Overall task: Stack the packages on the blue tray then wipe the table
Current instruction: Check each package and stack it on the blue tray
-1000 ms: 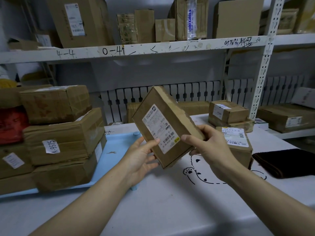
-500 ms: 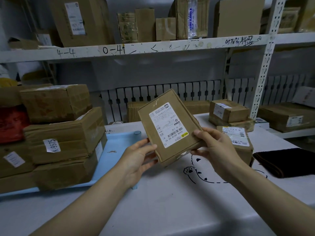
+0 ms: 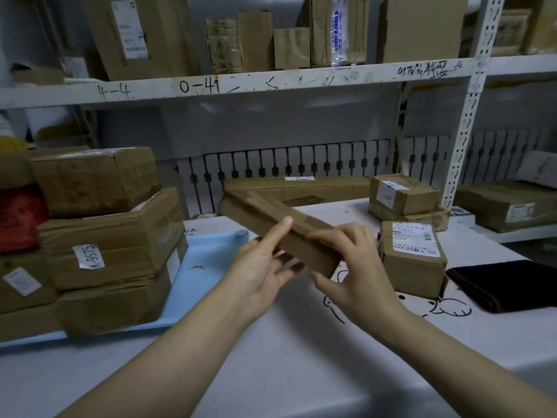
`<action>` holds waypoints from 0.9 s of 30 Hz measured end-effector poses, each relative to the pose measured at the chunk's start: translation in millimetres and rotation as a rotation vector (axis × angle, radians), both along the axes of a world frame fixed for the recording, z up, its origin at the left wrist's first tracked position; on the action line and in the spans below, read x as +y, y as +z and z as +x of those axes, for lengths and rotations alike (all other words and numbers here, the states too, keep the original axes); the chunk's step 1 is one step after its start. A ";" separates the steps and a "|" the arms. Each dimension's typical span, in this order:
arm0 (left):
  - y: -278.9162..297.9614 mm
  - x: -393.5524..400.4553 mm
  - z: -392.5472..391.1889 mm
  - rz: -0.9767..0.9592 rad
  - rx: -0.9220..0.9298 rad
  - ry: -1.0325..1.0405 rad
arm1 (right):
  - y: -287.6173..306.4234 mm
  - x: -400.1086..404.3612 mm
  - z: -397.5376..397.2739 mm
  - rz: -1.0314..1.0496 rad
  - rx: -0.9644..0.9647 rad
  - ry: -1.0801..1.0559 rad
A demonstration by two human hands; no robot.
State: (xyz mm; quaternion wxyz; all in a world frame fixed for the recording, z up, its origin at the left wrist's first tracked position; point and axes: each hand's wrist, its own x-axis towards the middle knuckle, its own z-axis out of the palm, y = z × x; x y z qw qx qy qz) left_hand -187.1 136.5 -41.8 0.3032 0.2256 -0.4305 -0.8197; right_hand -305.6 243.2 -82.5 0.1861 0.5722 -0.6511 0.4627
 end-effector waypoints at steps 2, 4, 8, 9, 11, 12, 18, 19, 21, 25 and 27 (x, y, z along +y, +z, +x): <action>-3.6 -3.0 1.9 0.030 0.018 0.002 | -3.2 0.6 1.0 0.019 0.096 0.012; -7.7 -6.3 4.7 0.053 0.031 0.014 | -7.8 1.0 1.3 0.046 0.141 0.044; -13.6 -13.1 9.3 0.040 0.010 0.025 | -13.8 1.9 2.5 0.043 0.106 0.064; -13.9 -13.6 9.9 0.036 0.002 0.025 | -13.9 2.0 2.2 0.046 0.101 0.055; -14.4 -14.9 10.6 0.024 -0.013 0.033 | -12.7 2.4 1.2 0.047 0.089 0.042; -14.5 -15.8 11.2 0.013 -0.019 0.034 | -11.9 2.3 0.8 0.045 0.079 0.037; -13.3 -17.3 16.4 -0.052 -0.036 0.014 | -10.4 1.2 -5.4 0.045 0.063 -0.031; -12.8 -17.2 16.8 -0.062 -0.039 0.014 | -11.0 1.5 -6.0 0.044 0.065 -0.040; -12.4 -17.0 17.3 -0.077 -0.047 0.014 | -11.7 2.2 -5.5 0.046 0.079 -0.055; -11.0 -16.1 18.2 -0.079 -0.061 0.021 | -10.7 2.2 -0.7 0.069 0.120 -0.091; -9.3 -14.2 18.3 -0.077 -0.070 0.022 | -8.3 2.2 3.0 0.077 0.141 -0.090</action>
